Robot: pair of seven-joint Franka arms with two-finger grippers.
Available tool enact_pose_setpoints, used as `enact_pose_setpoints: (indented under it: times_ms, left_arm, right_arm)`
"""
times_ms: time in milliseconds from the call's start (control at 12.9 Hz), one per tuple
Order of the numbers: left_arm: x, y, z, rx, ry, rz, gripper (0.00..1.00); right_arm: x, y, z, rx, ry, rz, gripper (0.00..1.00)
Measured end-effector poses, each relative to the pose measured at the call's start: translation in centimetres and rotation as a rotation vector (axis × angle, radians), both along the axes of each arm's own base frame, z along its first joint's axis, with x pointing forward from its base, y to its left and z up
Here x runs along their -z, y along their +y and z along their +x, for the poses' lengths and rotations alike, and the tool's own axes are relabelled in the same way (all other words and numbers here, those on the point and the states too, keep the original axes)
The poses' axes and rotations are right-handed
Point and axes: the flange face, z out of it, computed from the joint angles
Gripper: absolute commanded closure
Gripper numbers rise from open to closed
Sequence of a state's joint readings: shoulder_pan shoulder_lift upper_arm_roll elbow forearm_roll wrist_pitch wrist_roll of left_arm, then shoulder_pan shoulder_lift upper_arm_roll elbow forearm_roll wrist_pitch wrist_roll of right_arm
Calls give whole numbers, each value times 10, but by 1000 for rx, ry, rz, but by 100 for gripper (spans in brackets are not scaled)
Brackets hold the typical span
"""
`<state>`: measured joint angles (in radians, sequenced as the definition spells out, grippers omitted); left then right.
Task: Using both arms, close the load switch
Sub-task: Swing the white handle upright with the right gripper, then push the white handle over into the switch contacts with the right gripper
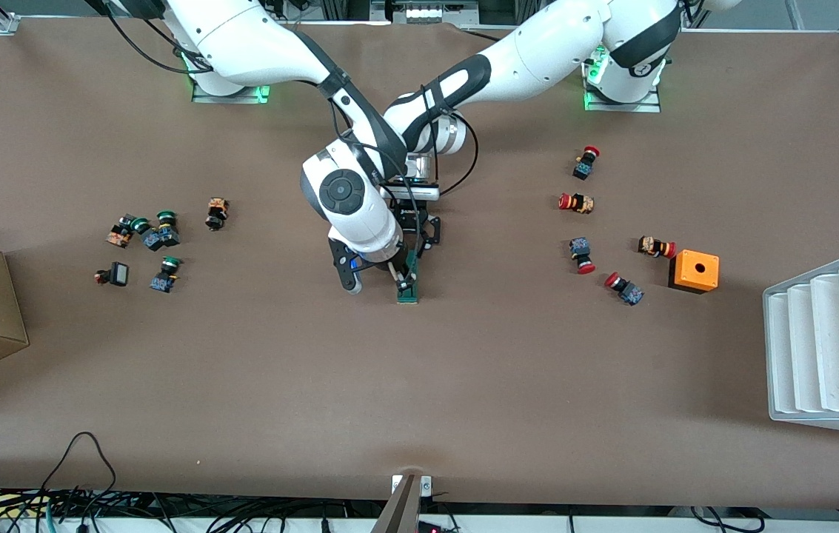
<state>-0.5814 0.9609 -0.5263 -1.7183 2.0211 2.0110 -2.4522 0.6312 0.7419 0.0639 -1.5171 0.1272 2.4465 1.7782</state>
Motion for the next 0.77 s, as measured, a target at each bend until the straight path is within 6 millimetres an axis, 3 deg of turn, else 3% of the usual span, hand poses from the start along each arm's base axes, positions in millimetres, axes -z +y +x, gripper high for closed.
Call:
enact_pose_setpoints:
  times_ms: [773]
  left_arm:
    - [0, 0, 0, 0, 0, 0, 100]
  right_arm:
    - [-3, -2, 17, 15, -4, 8, 77]
